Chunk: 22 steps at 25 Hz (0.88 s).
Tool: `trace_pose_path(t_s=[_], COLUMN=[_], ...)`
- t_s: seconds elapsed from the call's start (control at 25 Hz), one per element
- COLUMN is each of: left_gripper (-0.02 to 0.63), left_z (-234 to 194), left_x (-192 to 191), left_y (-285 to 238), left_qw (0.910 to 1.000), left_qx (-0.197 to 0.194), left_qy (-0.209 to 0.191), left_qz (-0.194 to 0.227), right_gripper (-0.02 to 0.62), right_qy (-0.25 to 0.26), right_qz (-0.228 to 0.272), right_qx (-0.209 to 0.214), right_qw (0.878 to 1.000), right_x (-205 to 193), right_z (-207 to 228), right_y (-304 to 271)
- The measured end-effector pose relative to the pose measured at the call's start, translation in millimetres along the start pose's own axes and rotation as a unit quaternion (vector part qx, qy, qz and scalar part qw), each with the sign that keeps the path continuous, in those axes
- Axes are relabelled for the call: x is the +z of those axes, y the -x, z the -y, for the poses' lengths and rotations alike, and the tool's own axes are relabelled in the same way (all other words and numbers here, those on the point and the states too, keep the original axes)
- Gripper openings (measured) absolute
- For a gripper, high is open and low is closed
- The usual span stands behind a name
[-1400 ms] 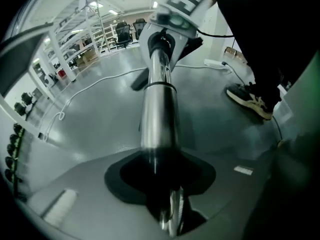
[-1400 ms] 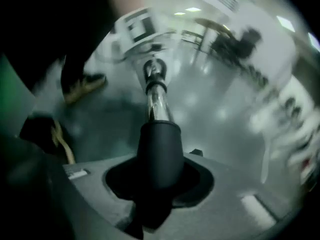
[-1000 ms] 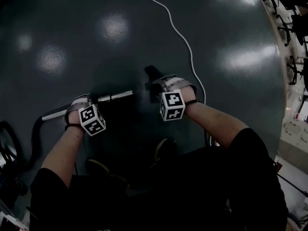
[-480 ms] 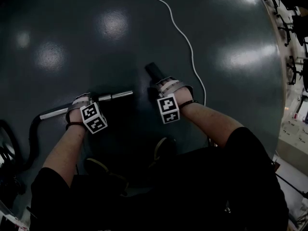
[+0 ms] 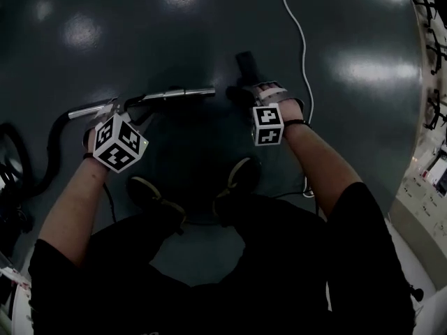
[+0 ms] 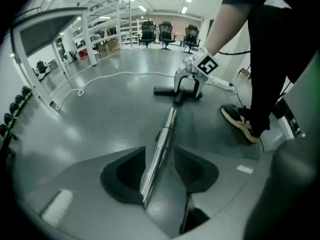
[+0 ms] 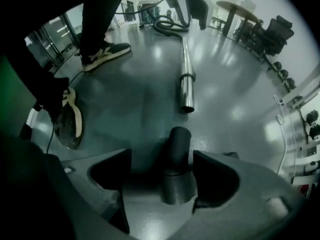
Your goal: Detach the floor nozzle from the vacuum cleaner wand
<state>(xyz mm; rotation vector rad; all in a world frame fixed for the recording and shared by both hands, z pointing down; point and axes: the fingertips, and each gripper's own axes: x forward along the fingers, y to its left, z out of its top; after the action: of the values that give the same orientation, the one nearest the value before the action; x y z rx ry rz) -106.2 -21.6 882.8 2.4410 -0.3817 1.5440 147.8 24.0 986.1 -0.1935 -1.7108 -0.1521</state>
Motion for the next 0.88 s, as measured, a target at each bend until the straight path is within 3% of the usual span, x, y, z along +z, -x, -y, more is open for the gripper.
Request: trace_pose_path(t_s=[0.08, 0.16, 0.24, 0.32, 0.48, 0.56, 0.64, 0.72, 0.88], left_gripper=[0.182, 0.176, 0.172, 0.169, 0.155, 0.146, 0.141, 0.140, 0.138], left_z=[-1.9, -5.6, -12.2, -11.3, 20.1, 25.4, 34.6, 52.0, 89.7], left_x=[10.2, 16.5, 27.2, 52.9, 132.9, 163.9, 182.9, 200.0, 233.8], left_y=[51.9, 110.6, 174.0, 241.7, 381.5, 446.0, 503.8, 555.9, 630.6], left_qw=[0.9995, 0.9977, 0.9932, 0.9850, 0.9630, 0.9451, 0.9261, 0.9108, 0.8953], left_qx=[0.012, 0.033, 0.063, 0.092, 0.145, 0.196, 0.235, 0.257, 0.260], left_qy=[0.013, 0.035, 0.069, 0.108, 0.164, 0.183, 0.207, 0.230, 0.224], left_qz=[0.028, 0.048, 0.069, 0.099, 0.157, 0.187, 0.210, 0.227, 0.284], right_gripper=[0.379, 0.379, 0.379, 0.379, 0.374, 0.369, 0.367, 0.359, 0.351], right_qy=[-0.036, -0.113, -0.218, -0.326, -0.492, -0.521, -0.538, -0.546, -0.514], right_qz=[0.021, 0.067, 0.141, 0.224, 0.346, 0.387, 0.419, 0.439, 0.460], right_qx=[-0.007, -0.025, -0.053, -0.075, -0.093, -0.106, -0.106, -0.101, -0.139], right_qw=[0.999, 0.991, 0.964, 0.915, 0.794, 0.753, 0.723, 0.706, 0.711], right_x=[15.1, 40.8, 74.5, 102.4, 122.3, 126.9, 136.3, 147.5, 173.7], right_z=[-1.2, 1.8, 8.9, 7.3, -20.7, -19.2, -22.4, -36.2, -65.0], right_y=[33.3, 84.5, 153.8, 238.9, 417.3, 482.5, 539.0, 591.8, 687.7])
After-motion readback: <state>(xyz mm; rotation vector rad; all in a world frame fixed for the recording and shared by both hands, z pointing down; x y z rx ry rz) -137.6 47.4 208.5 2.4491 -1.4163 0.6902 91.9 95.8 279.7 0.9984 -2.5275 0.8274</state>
